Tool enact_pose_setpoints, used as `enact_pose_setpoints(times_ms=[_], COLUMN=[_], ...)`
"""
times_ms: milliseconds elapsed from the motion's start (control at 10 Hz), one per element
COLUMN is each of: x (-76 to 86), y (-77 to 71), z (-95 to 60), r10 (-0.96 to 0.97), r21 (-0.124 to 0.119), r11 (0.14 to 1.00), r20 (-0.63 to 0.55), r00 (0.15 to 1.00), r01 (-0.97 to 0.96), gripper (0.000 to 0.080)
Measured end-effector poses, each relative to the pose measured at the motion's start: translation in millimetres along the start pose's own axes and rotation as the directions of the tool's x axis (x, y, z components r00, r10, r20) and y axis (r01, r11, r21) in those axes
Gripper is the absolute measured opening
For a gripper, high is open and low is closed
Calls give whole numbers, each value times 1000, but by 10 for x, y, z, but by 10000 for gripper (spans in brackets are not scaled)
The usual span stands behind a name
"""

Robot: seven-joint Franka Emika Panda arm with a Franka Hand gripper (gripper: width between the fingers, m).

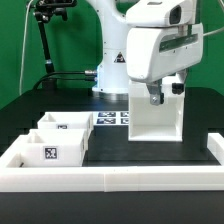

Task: Assemble drawer

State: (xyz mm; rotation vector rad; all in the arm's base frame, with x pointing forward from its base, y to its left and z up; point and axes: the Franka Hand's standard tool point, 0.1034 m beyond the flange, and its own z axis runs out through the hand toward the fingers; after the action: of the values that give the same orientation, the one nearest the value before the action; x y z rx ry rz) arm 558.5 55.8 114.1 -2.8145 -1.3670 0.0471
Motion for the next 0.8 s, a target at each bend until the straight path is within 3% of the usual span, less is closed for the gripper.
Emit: enact_pose_setpoints(times_ms=[200, 500, 800], x=[-97, -204, -221], y=[-220, -711, -750], z=[-138, -239, -250], r10=[162, 365, 374], r21=[-22, -30, -29], r11=[987, 931, 927], r20=[-16, -9, -8], r00=[987, 931, 927], r01=[-162, -365, -374], gripper=[650, 650, 650])
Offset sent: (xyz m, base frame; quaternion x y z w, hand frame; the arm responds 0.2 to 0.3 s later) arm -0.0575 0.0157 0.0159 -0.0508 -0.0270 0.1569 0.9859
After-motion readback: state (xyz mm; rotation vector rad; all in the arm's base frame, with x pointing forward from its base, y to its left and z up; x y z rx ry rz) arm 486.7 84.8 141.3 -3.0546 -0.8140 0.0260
